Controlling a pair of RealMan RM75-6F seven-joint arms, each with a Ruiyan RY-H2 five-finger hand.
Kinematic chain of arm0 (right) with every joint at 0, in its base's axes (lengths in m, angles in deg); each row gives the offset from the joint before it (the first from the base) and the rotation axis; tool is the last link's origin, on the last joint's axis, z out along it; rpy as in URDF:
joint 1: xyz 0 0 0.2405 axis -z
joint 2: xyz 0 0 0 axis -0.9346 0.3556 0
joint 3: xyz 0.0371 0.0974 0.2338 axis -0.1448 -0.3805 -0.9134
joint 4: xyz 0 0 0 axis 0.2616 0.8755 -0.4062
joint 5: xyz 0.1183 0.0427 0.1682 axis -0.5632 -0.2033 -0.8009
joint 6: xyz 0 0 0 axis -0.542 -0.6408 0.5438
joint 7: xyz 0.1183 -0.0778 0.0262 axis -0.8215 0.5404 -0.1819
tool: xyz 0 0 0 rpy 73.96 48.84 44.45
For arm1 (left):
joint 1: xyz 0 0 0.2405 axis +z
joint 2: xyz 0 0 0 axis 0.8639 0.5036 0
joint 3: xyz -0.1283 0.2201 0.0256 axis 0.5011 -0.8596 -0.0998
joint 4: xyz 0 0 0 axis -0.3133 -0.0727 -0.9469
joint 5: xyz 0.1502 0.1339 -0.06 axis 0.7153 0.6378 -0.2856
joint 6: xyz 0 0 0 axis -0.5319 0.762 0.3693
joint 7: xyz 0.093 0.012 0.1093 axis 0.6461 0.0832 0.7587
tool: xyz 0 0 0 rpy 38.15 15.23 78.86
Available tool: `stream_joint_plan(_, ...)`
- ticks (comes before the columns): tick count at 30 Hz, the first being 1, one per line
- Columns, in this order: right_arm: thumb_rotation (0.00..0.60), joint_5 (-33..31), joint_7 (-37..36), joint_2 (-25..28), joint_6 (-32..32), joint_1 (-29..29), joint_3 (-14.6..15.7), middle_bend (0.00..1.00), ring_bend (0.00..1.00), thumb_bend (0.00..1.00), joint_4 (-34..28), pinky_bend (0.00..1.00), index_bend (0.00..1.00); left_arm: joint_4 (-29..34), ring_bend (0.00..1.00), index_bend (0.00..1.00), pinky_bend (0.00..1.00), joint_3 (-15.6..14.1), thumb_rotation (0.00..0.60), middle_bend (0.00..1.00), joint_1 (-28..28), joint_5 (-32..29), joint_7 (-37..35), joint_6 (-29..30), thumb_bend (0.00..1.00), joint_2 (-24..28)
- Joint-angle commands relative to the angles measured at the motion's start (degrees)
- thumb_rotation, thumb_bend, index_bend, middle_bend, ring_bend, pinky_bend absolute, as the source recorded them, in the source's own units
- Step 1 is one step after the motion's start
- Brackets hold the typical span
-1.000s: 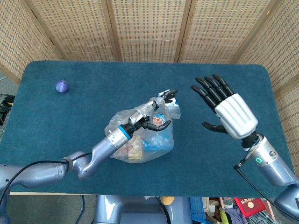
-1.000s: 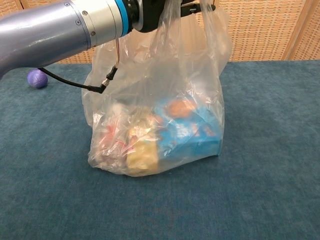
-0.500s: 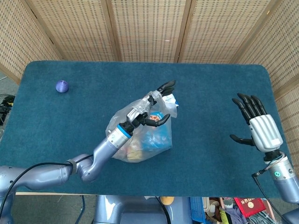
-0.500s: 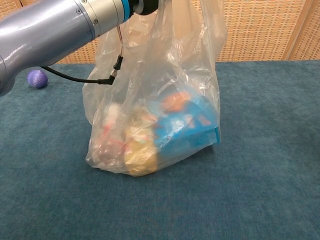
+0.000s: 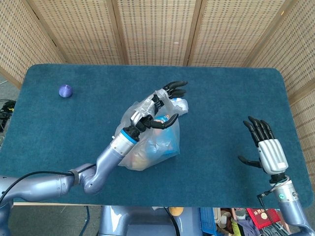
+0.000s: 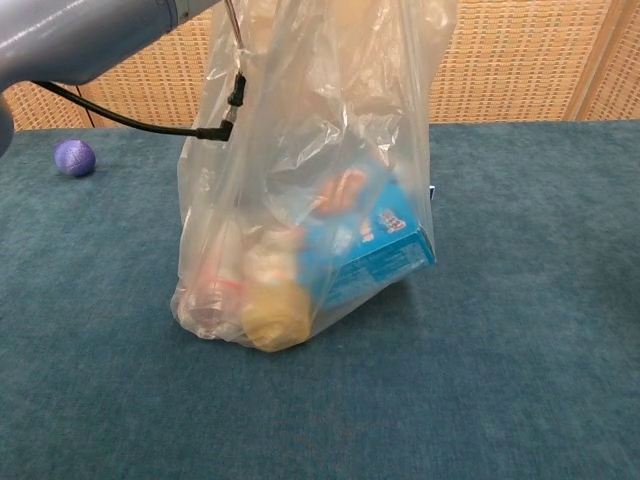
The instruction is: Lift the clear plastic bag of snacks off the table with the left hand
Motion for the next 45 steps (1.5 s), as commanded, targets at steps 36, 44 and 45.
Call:
stream_joint_plan(36,0.6,3.3,2.7,0.7,-3.6,2.5,-1.8,0.02,0.0,0.0,-2.7,0.0,0.0,22.8,0.75,0.83,0.77,14.7,0.6,0.87,1.1,-19.1,17.2,-13.7,0.91,25.9)
stream_joint_plan(44,0.6,3.5,3.0,0.9,-3.7,2.7,-2.1,0.02,0.0,0.0,-3.1,0.0,0.0,25.7,0.75,0.83,0.77,16.8,0.6,0.87,3.1,-17.9,16.2,-20.1,0.91,35.0)
stream_joint_plan(45,0.6,3.6,3.0,0.9,-3.7,2.7,-2.1,0.02,0.0,0.0,-3.2,0.0,0.0,25.9,0.75,0.83,0.77,16.8,0.6,0.87,3.3,-17.6,15.9,-20.8,0.91,35.8)
